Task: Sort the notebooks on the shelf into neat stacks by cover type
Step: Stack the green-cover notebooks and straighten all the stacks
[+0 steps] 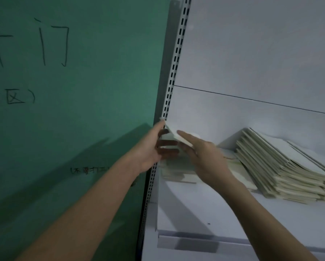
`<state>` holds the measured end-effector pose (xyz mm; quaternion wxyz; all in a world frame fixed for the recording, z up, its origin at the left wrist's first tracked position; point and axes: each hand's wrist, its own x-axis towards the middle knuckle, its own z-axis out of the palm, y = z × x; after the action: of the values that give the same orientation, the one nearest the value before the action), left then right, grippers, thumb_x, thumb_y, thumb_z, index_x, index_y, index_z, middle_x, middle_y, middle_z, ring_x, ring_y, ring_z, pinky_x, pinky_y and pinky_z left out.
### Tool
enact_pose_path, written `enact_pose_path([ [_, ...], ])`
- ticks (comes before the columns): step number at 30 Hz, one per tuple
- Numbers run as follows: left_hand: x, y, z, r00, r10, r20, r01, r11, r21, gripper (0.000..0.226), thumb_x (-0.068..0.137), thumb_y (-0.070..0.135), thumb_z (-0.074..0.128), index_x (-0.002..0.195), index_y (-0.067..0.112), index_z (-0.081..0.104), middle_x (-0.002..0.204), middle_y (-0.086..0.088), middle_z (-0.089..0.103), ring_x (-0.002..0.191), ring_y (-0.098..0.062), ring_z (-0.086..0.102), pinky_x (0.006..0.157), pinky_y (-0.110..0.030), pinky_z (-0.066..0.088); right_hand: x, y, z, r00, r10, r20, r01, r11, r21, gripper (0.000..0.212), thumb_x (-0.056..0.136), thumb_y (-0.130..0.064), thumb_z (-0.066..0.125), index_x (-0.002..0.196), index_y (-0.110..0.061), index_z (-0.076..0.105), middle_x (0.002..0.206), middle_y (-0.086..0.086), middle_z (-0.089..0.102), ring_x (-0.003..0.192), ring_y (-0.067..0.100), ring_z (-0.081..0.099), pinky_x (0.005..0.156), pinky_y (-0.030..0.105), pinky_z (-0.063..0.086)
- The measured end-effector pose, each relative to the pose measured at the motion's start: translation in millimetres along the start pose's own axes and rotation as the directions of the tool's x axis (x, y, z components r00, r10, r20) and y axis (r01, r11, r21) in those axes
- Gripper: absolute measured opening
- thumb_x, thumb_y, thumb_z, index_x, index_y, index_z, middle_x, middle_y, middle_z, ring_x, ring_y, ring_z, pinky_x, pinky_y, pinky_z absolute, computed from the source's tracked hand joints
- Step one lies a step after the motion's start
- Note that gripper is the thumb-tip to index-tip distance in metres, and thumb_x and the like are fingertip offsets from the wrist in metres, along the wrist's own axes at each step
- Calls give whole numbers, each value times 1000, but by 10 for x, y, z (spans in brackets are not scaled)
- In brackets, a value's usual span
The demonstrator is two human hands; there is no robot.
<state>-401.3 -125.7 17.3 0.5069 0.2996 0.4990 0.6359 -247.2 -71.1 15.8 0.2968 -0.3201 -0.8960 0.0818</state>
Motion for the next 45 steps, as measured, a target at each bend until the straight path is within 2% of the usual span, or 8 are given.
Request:
enact_pose_path([
  [3,-109,117,-11,996,-95,0,94,988,-120,29,100,31,47,110,9,62,89,-10,70,76,-23,66,64,-33,57,-32,-116,76,970,-174,169,178,984,-9,57,95,-48,53,147,-30,39,146,-3,48,124,23,50,97,37,44],
  [10,-338,17,-420,972,42,-229,-48,999,-21,50,93,-4,50,132,26,45,114,-11,66,93,-28,67,58,-36,60,-114,326,-60,922,-5,388,-25,997,71,100,75,-72,61,154,-28,19,159,-11,21,146,14,22,117,34,23],
  [15,-543,-110,-543,946,105,-305,-123,992,-41,62,90,-12,51,138,26,42,114,-8,66,93,-28,67,55,-37,59,-236,454,-26,902,-46,429,124,980,-156,69,96,-58,42,153,-23,24,160,-2,22,145,17,21,114,32,19],
  [23,-727,-250,-317,948,102,-301,-111,994,-15,51,92,-11,48,130,23,44,110,-6,65,87,-24,66,50,-33,58,-181,487,-220,998,60,-31,-46,935,353,38,104,-43,30,104,-24,63,92,0,66,88,27,60,71,34,41],
  [31,-526,-361,9,949,47,-311,-105,979,-172,40,95,35,60,130,20,49,110,-12,70,81,-28,72,54,-35,56,-651,-77,69,903,-388,187,386,921,44,46,103,-43,36,146,-29,41,147,5,48,127,27,50,103,46,44],
  [33,-497,-365,-54,946,54,-318,-96,988,-118,45,91,19,66,132,19,46,117,-15,67,84,-29,70,55,-35,56,-641,-125,120,880,-437,186,442,897,17,45,103,-42,37,144,-25,45,147,5,48,131,28,47,102,45,43],
  [37,-470,-345,-294,932,116,-343,-119,993,13,55,88,-4,61,131,25,44,120,-8,64,95,-30,66,57,-38,56,-395,24,18,966,-191,176,121,930,348,45,103,-45,31,136,-26,55,137,-2,57,119,16,54,97,31,44],
  [45,-384,-188,-748,904,137,-406,-209,968,-138,48,89,3,62,131,24,49,120,-6,65,94,-28,65,55,-34,55,-23,485,185,929,-17,370,65,991,-118,75,90,-68,42,151,-26,28,157,-4,31,141,19,32,113,40,30],
])
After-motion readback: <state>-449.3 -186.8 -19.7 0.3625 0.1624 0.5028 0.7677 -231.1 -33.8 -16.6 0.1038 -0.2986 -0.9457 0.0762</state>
